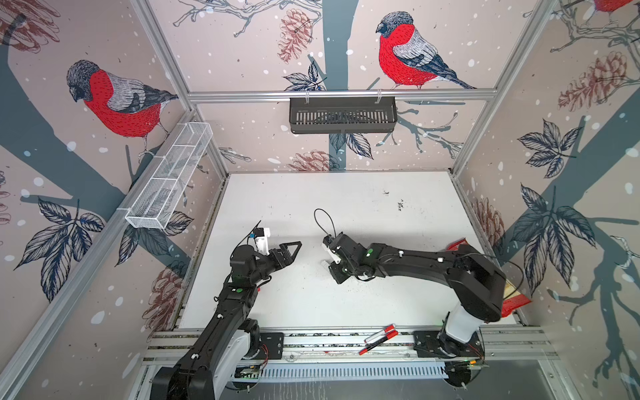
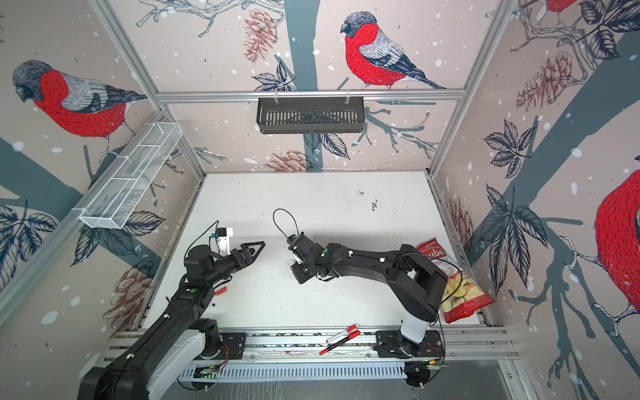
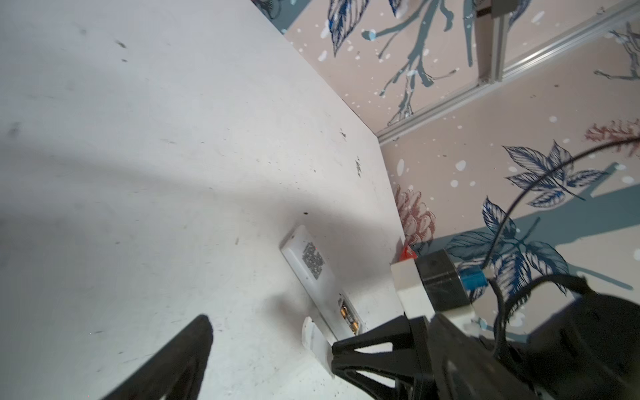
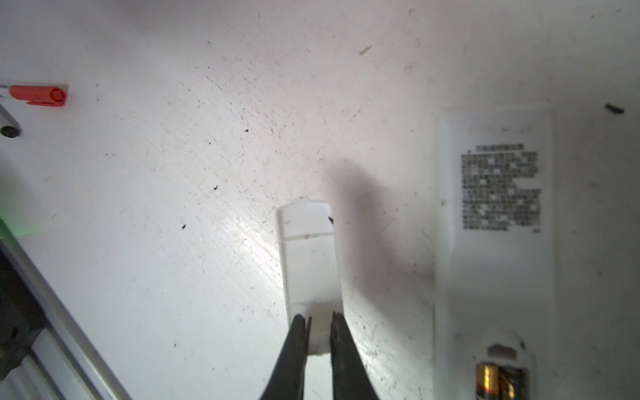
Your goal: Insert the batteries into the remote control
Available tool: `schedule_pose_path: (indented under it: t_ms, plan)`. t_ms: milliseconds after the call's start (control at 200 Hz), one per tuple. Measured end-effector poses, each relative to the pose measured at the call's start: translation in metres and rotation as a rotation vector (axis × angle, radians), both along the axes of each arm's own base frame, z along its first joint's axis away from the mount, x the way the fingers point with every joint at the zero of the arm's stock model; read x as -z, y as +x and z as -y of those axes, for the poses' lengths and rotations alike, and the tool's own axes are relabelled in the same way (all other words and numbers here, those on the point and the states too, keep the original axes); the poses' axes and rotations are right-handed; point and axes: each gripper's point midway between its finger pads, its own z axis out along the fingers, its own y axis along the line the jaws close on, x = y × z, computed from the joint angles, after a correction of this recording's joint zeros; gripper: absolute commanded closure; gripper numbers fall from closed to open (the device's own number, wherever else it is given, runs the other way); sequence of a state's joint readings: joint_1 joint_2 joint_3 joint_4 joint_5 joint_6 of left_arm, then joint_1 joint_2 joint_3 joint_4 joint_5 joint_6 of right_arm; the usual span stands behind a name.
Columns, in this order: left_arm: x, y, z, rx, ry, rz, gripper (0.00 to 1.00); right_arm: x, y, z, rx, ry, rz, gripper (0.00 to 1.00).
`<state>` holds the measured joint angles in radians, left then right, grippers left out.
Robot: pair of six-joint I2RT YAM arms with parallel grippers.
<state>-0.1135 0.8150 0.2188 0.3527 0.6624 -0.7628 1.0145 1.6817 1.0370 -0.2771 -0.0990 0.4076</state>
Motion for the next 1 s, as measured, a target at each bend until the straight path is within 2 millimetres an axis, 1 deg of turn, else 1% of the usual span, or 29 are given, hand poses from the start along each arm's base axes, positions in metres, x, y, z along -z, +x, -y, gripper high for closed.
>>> schedule_pose_path:
  t_ms: [105, 155, 250, 340, 420, 475, 515, 680, 735, 795, 996]
  plan:
    - [-0.005, -0.009, 0.02, 0.081, -0.03, 0.025, 0.06, -0.017, 0.002, 0.012, 0.011, 0.053, -0.009, 0.85]
    - [-0.006, -0.013, 0.027, 0.111, -0.041, 0.025, 0.09, -0.025, 0.001, 0.015, 0.008, 0.076, -0.003, 0.85]
    - [-0.005, -0.017, 0.04, 0.16, -0.05, 0.021, 0.15, -0.043, -0.006, 0.013, -0.019, 0.116, 0.027, 0.85]
    - [-0.001, -0.018, 0.05, 0.193, -0.052, 0.001, 0.22, -0.054, -0.014, 0.008, -0.045, 0.139, 0.056, 0.85]
    - [0.002, -0.018, 0.059, 0.218, -0.061, -0.03, 0.26, -0.058, -0.017, 0.006, -0.049, 0.137, 0.084, 0.85]
    - [0.003, -0.018, 0.065, 0.237, -0.062, -0.036, 0.31, -0.06, -0.019, 0.005, -0.051, 0.133, 0.104, 0.85]
    - [0.004, -0.019, 0.07, 0.253, -0.063, -0.039, 0.35, -0.061, -0.018, 0.004, -0.045, 0.129, 0.123, 0.85]
    - [0.005, -0.023, 0.084, 0.292, -0.09, -0.063, 0.45, -0.069, -0.017, 0.002, -0.032, 0.123, 0.175, 0.85]
    - [0.004, -0.024, 0.087, 0.304, -0.093, -0.058, 0.5, -0.071, -0.015, 0.001, -0.024, 0.121, 0.191, 0.85]
    - [0.002, -0.024, 0.09, 0.312, -0.098, -0.054, 0.58, -0.074, -0.013, 0.0, -0.017, 0.119, 0.207, 0.85]
    - [-0.004, -0.023, 0.095, 0.323, -0.117, -0.04, 0.74, -0.078, -0.01, -0.001, 0.0, 0.112, 0.244, 0.84]
